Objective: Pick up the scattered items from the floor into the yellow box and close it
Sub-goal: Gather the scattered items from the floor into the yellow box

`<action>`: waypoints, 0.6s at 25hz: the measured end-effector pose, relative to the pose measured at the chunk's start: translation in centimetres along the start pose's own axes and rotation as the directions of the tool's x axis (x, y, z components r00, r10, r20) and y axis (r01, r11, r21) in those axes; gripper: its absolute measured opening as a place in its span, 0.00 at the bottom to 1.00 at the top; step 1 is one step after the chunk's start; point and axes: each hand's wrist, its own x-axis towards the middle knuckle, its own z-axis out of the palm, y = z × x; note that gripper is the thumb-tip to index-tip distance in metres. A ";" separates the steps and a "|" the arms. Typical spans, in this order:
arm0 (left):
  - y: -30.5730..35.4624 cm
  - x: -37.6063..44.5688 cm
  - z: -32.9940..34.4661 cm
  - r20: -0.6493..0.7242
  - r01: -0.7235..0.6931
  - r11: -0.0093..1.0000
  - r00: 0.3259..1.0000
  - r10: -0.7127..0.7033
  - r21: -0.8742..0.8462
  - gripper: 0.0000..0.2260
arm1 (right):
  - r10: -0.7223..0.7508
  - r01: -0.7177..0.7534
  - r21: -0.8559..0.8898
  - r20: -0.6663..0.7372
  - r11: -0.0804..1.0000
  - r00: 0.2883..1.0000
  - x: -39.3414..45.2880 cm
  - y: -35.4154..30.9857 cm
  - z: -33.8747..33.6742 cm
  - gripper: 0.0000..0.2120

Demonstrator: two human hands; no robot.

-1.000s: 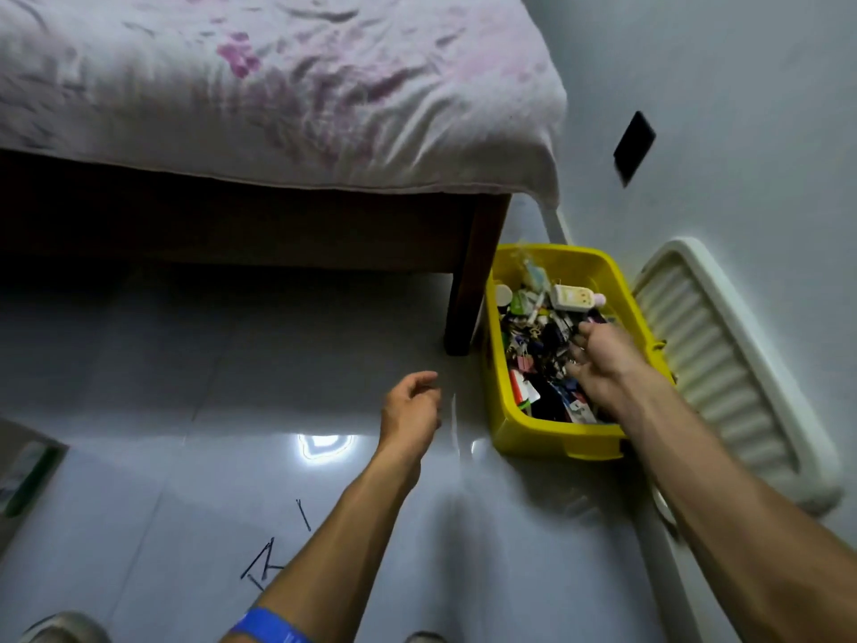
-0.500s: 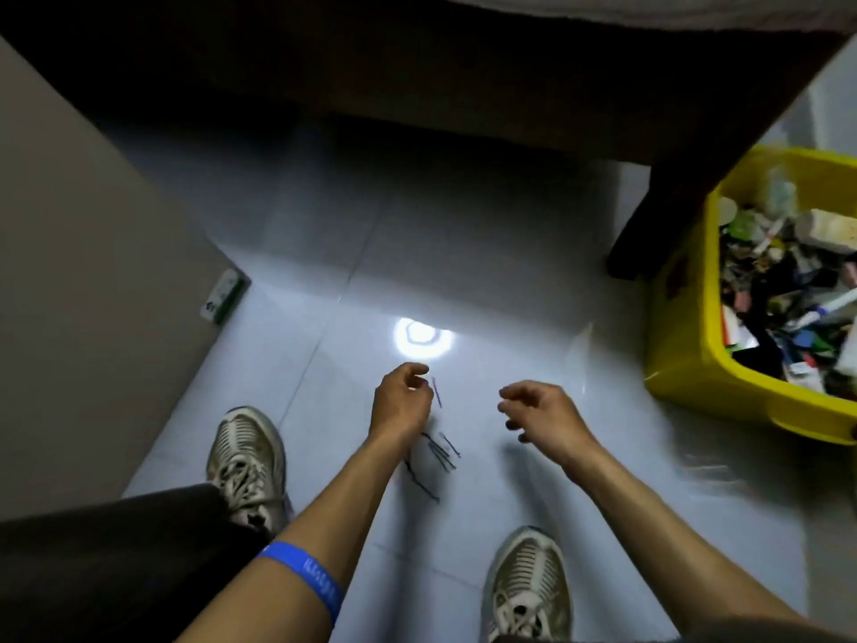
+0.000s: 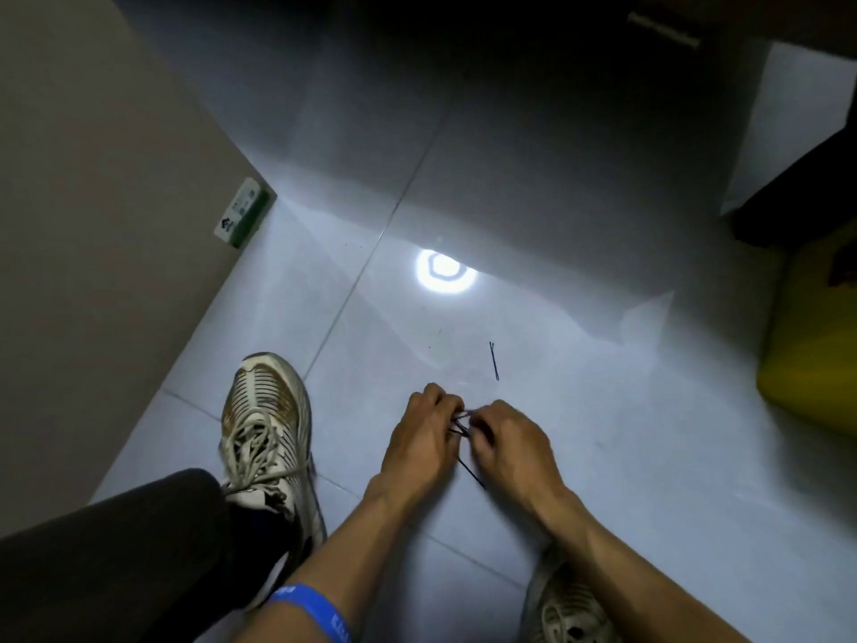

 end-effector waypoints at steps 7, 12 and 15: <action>-0.2 -1.8 -0.5 -0.152 0.186 0.977 0.974 -0.168 0.107 0.14 | 0.021 -0.033 -0.202 -0.061 0.979 0.998 4.7 0.8 -2.6 0.15; 1.1 -2.4 0.4 -0.071 0.088 0.966 0.992 -0.109 -0.245 0.17 | -0.115 0.116 -0.065 0.022 0.991 0.993 0.1 0.5 -1.2 0.09; 0.2 -2.3 0.4 -0.200 0.135 0.963 0.962 -0.184 -0.235 0.18 | 0.081 -0.092 -0.164 -0.069 0.982 0.994 -3.1 2.2 -1.2 0.12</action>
